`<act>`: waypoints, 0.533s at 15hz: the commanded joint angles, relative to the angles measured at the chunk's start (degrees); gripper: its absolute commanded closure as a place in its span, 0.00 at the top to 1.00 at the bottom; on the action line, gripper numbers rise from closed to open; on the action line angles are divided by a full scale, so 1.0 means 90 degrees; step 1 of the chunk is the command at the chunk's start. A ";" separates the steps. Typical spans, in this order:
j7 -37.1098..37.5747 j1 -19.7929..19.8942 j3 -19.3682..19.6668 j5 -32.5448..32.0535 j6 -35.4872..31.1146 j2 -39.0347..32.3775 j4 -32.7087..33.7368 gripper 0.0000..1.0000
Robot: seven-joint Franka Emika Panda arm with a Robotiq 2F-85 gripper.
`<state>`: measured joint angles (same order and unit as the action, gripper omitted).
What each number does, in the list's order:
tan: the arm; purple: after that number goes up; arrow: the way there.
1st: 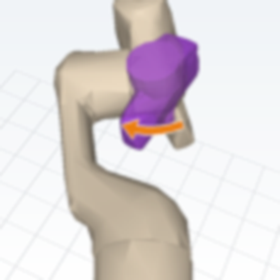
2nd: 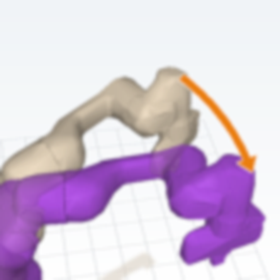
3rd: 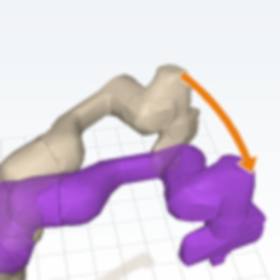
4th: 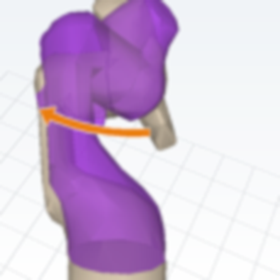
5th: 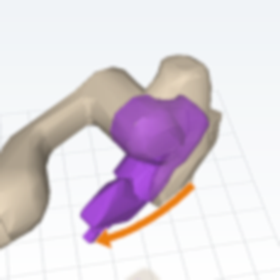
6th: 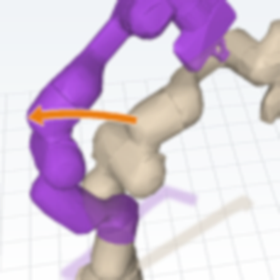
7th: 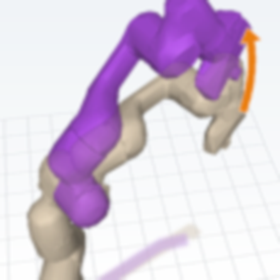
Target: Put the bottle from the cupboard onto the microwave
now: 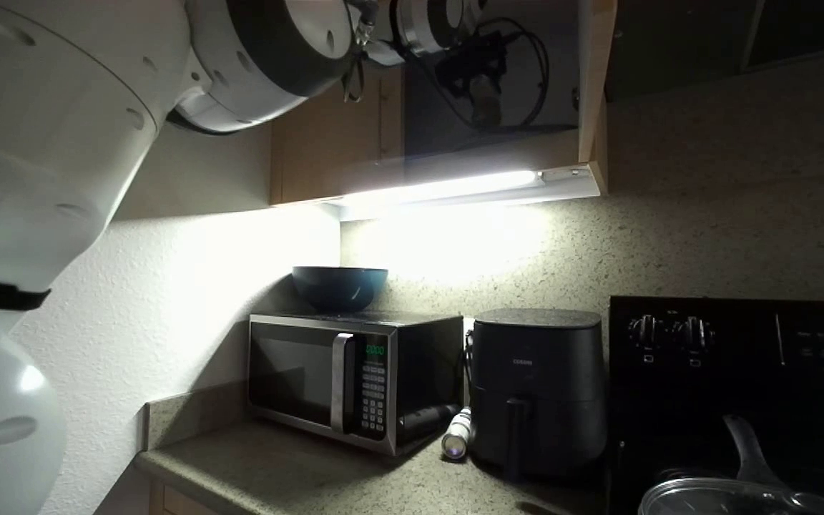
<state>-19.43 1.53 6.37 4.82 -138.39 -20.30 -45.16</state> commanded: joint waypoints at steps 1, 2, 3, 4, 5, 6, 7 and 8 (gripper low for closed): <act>0.0032 -0.0035 0.0011 -0.0011 0.0034 0.0111 -0.0066 0.61; 0.0032 -0.0038 0.0009 -0.0011 0.0047 0.0123 -0.0060 0.61; 0.0032 -0.0035 0.0009 -0.0011 0.0047 0.0097 -0.0061 0.61; 0.0032 -0.0023 0.0009 -0.0011 0.0046 0.0045 -0.0061 0.61; 0.0032 -0.0018 0.0011 -0.0011 0.0044 0.0002 -0.0061 0.61; 0.0032 -0.0019 0.0011 -0.0011 0.0044 -0.0019 -0.0060 0.61; 0.0032 -0.0020 0.0011 -0.0011 0.0043 -0.0033 -0.0053 0.36; -0.0001 -0.0068 0.0020 -0.0079 0.0023 0.0073 -0.0226 0.36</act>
<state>-19.14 1.34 6.47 4.72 -137.99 -20.68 -45.64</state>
